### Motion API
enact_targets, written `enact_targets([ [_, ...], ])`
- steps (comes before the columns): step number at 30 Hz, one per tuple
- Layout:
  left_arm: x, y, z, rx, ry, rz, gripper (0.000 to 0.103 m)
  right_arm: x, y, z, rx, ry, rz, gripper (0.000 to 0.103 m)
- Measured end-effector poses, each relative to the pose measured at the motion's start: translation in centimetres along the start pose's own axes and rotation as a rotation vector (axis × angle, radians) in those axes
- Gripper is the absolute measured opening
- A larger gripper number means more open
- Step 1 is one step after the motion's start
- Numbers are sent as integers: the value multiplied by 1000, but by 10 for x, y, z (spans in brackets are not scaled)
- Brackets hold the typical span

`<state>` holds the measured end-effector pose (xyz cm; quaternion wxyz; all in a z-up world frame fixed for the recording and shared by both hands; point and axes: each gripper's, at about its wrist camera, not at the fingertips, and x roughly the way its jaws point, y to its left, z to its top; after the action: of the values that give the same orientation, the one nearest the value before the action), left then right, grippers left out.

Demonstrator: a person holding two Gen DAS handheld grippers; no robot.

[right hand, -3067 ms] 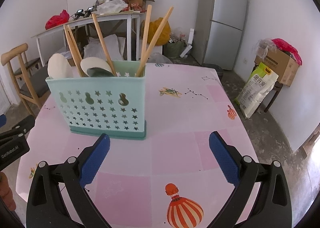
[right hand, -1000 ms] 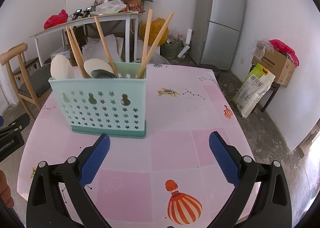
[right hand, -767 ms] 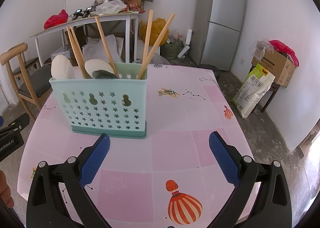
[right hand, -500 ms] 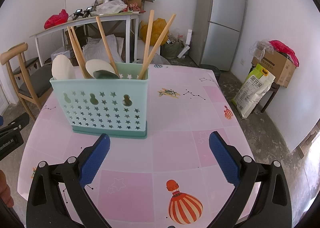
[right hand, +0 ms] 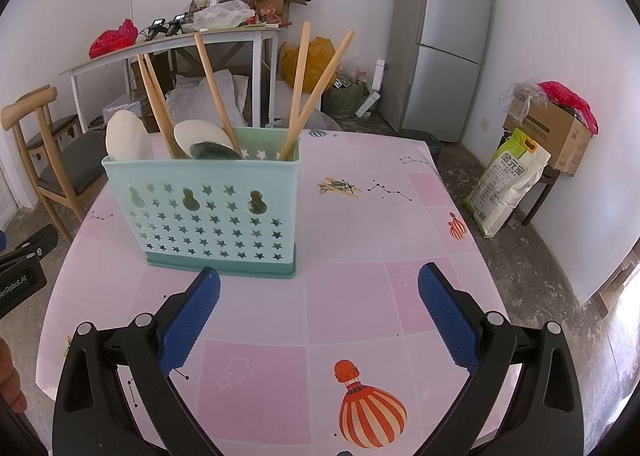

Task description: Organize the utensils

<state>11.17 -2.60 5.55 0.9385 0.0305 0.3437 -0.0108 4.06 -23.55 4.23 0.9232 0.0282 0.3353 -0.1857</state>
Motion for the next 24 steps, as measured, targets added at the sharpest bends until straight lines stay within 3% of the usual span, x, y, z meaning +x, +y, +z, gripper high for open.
enact_targets([
  [24, 2, 0, -1, -18, 8, -2, 95, -1, 2, 1, 0, 0, 0, 96],
])
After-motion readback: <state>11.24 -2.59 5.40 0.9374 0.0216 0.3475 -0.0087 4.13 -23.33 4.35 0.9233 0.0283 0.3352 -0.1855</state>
